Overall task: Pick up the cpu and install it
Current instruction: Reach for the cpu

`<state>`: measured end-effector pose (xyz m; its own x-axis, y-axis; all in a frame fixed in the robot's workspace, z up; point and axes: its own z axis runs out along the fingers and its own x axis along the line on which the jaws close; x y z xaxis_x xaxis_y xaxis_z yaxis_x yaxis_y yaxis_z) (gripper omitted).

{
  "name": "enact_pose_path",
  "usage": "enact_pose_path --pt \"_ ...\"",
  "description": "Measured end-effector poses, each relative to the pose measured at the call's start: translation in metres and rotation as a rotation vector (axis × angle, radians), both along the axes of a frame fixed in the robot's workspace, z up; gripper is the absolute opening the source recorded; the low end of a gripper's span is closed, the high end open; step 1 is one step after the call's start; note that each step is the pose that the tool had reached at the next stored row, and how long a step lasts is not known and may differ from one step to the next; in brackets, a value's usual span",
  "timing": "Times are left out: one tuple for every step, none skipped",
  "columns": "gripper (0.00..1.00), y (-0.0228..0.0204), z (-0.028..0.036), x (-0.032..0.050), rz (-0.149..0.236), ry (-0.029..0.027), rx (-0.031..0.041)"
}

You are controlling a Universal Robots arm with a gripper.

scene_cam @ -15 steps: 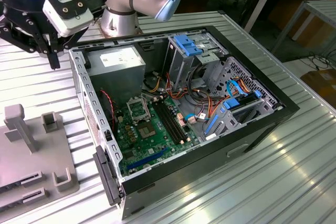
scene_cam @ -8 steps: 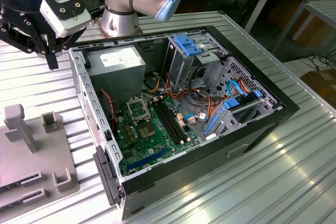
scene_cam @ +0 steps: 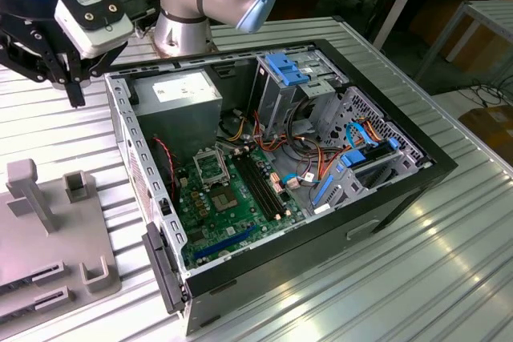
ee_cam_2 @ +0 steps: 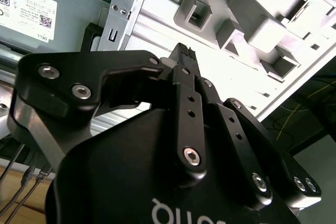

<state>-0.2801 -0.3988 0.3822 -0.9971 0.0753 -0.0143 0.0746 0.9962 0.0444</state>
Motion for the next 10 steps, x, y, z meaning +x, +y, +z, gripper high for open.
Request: enact_pose_path --pt "0.11 0.0 0.0 -0.0005 0.0 0.0 0.0" --pt "0.11 0.0 0.0 -0.001 0.0 0.0001 0.0" --pt "0.11 0.0 -0.0001 -0.0015 0.0 0.0001 0.0" --pt "0.11 0.0 -0.0001 -0.0019 0.0 0.0 0.0" --pt "0.11 0.0 -0.0002 -0.0024 0.0 0.0 0.0" --pt "0.11 0.0 -0.0002 -0.0029 0.0 0.0001 0.0" --pt "0.11 0.0 -0.0002 -0.0033 0.0 0.0001 0.0" --pt "0.11 0.0 -0.0002 -0.0038 0.0 0.0001 0.0" --pt "0.11 0.0 -0.0002 -0.0043 0.0 0.0002 0.0" --pt "0.11 0.0 -0.0003 -0.0048 0.0 0.0002 0.0"
